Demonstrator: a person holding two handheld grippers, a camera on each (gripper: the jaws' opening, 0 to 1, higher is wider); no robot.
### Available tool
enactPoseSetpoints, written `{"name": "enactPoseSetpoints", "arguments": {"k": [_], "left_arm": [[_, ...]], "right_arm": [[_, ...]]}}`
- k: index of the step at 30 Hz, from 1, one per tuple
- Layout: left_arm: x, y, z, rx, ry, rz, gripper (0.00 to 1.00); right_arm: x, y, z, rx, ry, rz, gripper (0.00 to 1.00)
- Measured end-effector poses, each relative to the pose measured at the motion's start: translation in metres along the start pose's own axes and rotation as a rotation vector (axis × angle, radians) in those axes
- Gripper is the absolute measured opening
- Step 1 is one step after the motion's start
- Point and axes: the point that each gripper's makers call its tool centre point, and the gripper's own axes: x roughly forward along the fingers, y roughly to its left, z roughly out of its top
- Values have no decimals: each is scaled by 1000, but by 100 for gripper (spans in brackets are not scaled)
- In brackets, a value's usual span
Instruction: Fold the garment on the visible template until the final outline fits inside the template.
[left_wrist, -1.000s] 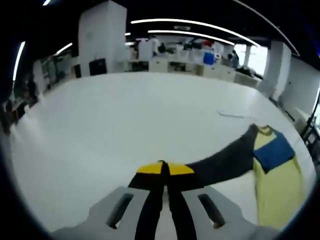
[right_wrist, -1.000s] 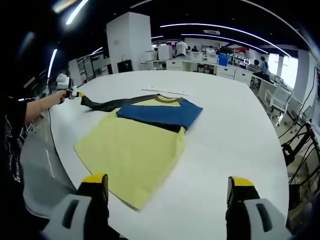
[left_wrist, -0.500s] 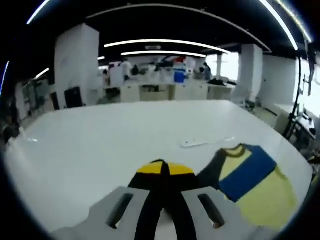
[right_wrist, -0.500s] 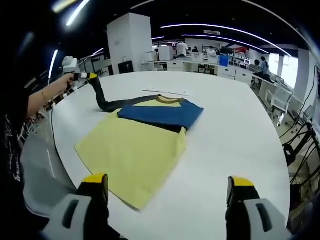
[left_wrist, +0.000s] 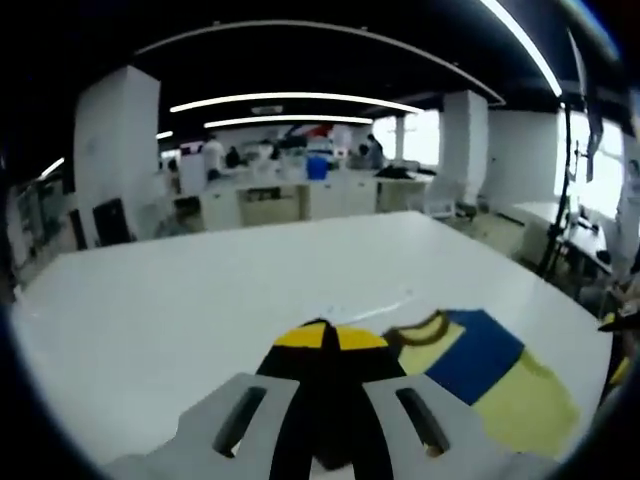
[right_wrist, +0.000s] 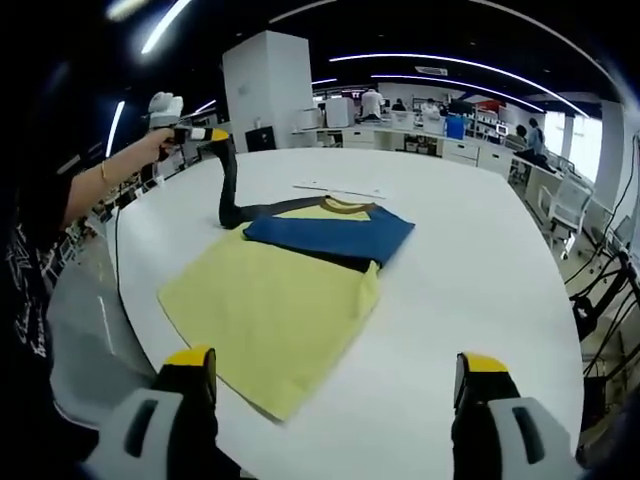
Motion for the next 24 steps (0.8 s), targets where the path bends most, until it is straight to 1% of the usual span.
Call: {"name": "enactPoseSetpoints", "arguments": {"k": [2,4,12,15,17,19,20,24], "left_arm": [[5,-15,6,8,-10,-32,0],[10,-26,10,7,-15,-50,0],[22,-66,19,8,-29,-121,0],[27,-85,25,8,-44,-156,0],[32,-101,29,10,-50,-182,0],[36,-115,30,7,-53,-207,0],[37,-118,30,7,-53,-214,0],[46,-151,25,10,-46,-265,0]], "right_arm": [[0,1,0,-10,1,7,99],[1,3,0,-14,2,14,99],[2,5,0,-19,-1,31,99],[2,5,0,-17,0,33,99],[2,5,0,-16,-2,33,99],[3,5,-1,-14,-1,33,99],[3,4,-1,-14,-1,33,99],[4,2,-4,-9,2,32,99]]}}
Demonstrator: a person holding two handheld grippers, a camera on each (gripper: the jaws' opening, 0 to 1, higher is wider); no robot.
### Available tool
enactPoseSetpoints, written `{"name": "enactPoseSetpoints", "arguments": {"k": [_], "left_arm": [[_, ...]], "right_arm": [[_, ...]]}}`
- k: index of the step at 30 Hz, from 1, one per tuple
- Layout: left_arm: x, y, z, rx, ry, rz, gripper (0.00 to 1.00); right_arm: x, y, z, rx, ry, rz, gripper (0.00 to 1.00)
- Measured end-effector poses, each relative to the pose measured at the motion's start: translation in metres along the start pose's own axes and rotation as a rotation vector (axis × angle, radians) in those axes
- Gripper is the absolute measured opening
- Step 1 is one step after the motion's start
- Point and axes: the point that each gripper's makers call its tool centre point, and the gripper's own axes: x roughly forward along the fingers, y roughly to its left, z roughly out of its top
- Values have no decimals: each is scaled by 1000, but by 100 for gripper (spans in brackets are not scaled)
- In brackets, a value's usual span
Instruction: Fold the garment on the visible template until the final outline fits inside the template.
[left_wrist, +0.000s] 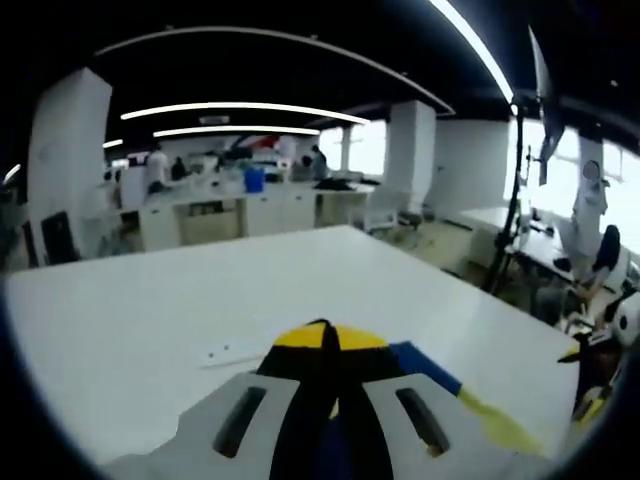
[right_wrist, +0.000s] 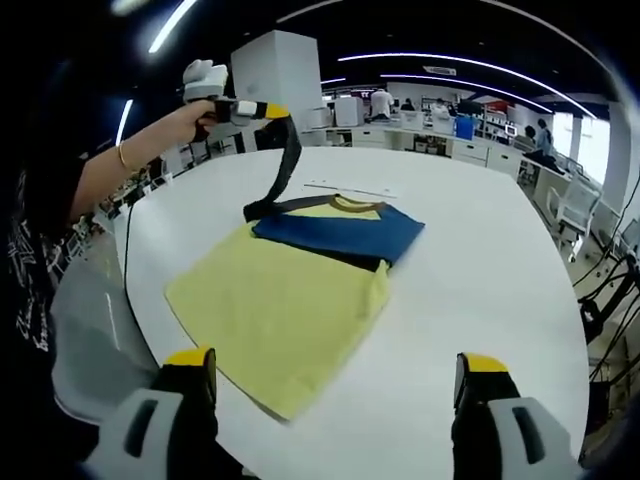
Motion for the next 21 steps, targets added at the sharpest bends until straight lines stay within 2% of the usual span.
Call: {"name": "enactPoseSetpoints", "arguments": {"k": [7,11,12,19,21], "left_arm": [[22,-45,-12,-12,6,-86,0],[31,-70,-24,3,27,-139,0],[36,-77,-32,15,46,-153,0],[54,-102,-64,31,111,-203,0],[57,-104,-69,28,120,-207,0]], "right_arm": [[2,-7,-6,7,18,-3,99],[4,-10,-8,8,26,-6,99],[5,-10,-9,9,28,-6,99],[11,-10,-13,16,39,-2,99],[11,-10,-14,18,41,-1,99]]}}
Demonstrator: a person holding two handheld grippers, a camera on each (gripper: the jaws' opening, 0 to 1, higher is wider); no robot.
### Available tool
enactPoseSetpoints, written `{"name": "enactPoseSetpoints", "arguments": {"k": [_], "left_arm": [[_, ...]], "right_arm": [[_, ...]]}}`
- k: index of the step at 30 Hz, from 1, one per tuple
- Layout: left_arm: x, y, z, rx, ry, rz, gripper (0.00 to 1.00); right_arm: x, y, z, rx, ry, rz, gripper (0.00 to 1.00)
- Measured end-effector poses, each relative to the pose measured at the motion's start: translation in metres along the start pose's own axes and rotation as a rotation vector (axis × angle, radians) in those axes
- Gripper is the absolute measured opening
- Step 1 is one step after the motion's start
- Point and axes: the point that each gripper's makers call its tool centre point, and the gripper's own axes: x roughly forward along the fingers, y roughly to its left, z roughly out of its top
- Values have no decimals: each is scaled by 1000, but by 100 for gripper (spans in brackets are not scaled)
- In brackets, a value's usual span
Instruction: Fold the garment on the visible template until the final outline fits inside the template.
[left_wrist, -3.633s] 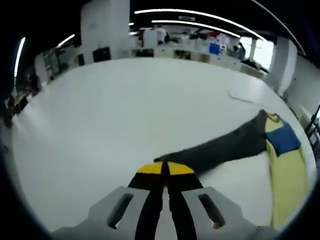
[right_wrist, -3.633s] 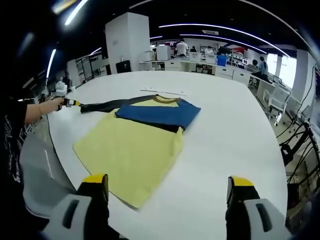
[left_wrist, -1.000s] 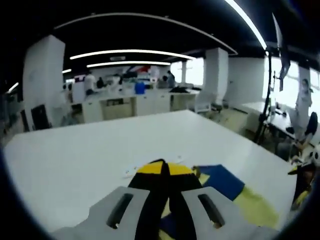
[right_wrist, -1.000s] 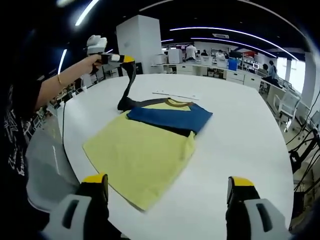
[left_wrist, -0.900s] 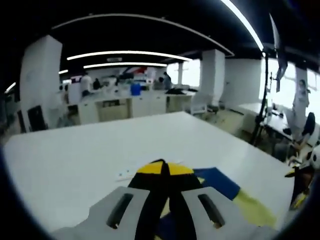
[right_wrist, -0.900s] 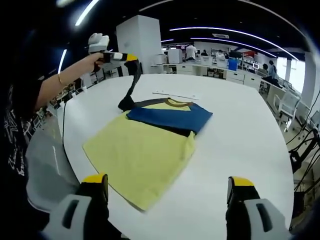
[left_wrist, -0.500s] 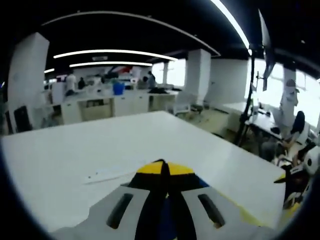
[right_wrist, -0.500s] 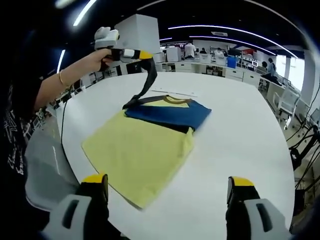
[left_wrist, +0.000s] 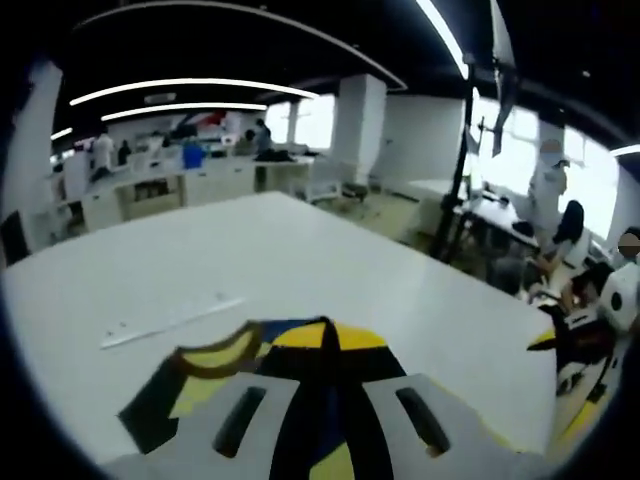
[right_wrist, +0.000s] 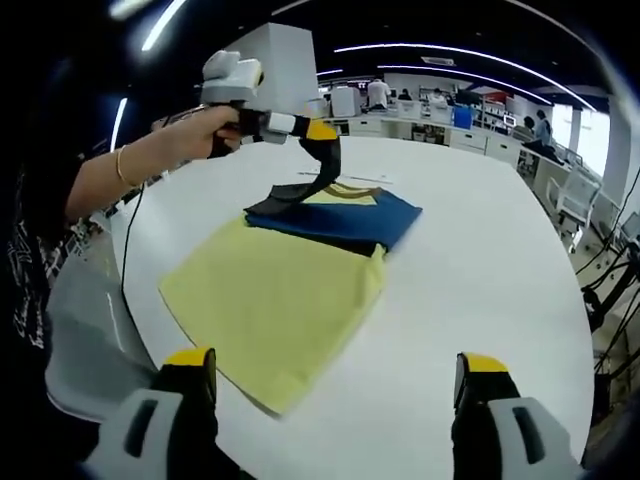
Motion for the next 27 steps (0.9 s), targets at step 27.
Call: {"name": "enactPoseSetpoints", "arguments": {"k": [27], "left_arm": [[63,-45,-86,84,193,-117,0]], "right_arm": [[11,-11,-7,31,12,-10,99]]}}
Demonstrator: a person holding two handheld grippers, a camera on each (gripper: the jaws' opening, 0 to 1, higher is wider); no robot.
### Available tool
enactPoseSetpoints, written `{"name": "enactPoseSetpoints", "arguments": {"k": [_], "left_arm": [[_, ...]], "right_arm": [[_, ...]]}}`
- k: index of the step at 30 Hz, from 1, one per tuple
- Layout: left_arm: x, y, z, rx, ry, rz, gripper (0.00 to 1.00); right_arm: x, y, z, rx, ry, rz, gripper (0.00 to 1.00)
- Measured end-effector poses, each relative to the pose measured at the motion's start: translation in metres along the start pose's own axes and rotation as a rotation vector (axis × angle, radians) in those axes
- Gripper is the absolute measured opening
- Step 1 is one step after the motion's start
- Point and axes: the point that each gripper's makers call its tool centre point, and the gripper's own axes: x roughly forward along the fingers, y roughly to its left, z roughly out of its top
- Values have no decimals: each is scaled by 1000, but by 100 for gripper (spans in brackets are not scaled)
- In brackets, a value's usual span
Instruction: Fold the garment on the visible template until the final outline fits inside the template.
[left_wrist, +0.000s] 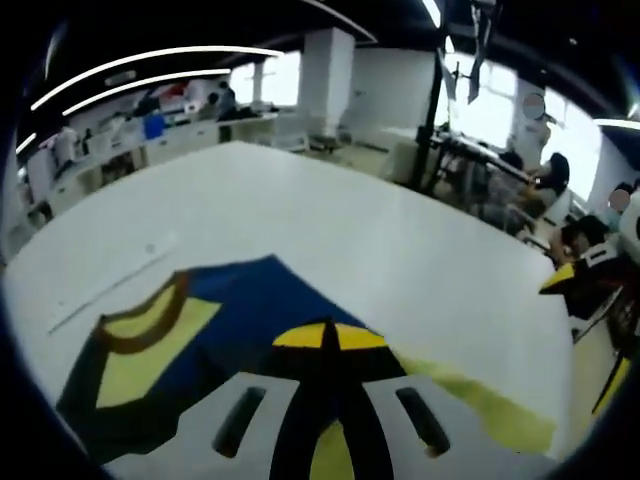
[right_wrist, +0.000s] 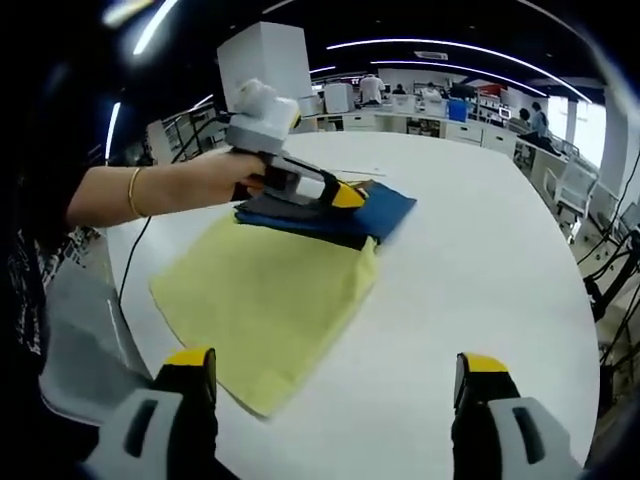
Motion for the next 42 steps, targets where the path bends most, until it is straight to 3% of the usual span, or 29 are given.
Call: {"name": "enactPoseSetpoints", "arguments": {"k": [12,18,20,24,36,42], "left_arm": [[14,-1,-23,25,65,-20,0],[16,-3,-27,41,66,-32,1],[15,-4,-25,47,47,-32,6],[11,-2,-20,64,22,-22,26],[-16,14,1,70,-65,-11,60],[-34,13,16,74,-122,-46,75]], "right_arm": [[6,-2,-1,7,2,2,99],[6,-6,2,7,-4,-5,99],[6,-7,3,9,-10,-9,99],[5,-7,6,9,-16,-11,99],[2,-6,23,-1,-55,-11,99],[0,-6,33,-8,-74,-12,99]]}}
